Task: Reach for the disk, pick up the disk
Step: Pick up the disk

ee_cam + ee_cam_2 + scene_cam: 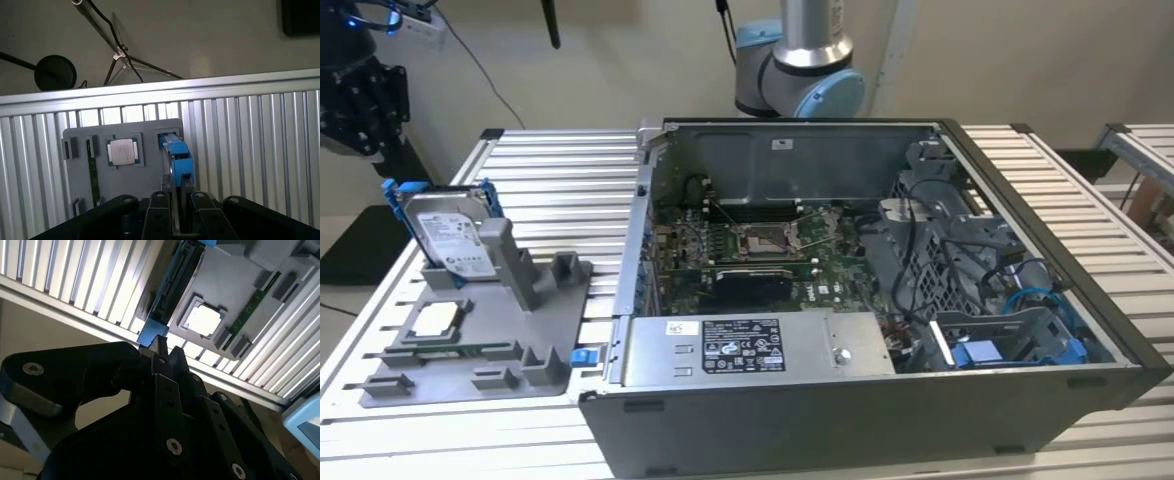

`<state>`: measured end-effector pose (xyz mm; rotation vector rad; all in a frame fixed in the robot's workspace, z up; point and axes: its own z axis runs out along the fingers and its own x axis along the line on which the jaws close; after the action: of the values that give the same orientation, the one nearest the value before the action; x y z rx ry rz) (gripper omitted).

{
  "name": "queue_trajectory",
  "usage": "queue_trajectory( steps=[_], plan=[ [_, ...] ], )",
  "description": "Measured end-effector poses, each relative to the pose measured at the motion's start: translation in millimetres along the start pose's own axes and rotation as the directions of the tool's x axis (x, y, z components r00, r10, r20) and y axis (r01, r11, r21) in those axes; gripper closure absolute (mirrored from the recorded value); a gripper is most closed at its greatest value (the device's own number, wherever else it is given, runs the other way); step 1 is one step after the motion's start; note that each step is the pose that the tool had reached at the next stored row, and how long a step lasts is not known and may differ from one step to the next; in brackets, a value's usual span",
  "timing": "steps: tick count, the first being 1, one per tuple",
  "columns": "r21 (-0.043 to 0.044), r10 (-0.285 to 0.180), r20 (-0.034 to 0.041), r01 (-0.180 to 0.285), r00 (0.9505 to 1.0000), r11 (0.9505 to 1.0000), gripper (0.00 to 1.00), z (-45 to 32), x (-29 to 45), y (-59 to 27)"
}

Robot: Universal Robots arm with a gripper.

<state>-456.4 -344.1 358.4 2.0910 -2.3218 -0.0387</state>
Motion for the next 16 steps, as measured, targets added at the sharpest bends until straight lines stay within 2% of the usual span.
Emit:
queue_trajectory(
  steps=[11, 16],
  plan=[
    [-0.0003, -0.002, 0.0032, 0.002, 1.0, 1.0, 0.0, 1.6, 0.0, -0.3],
    [-0.0003, -0.009, 0.0031, 0.009, 1.0, 1.0, 0.0, 7.9, -0.1, -0.8]
  ],
)
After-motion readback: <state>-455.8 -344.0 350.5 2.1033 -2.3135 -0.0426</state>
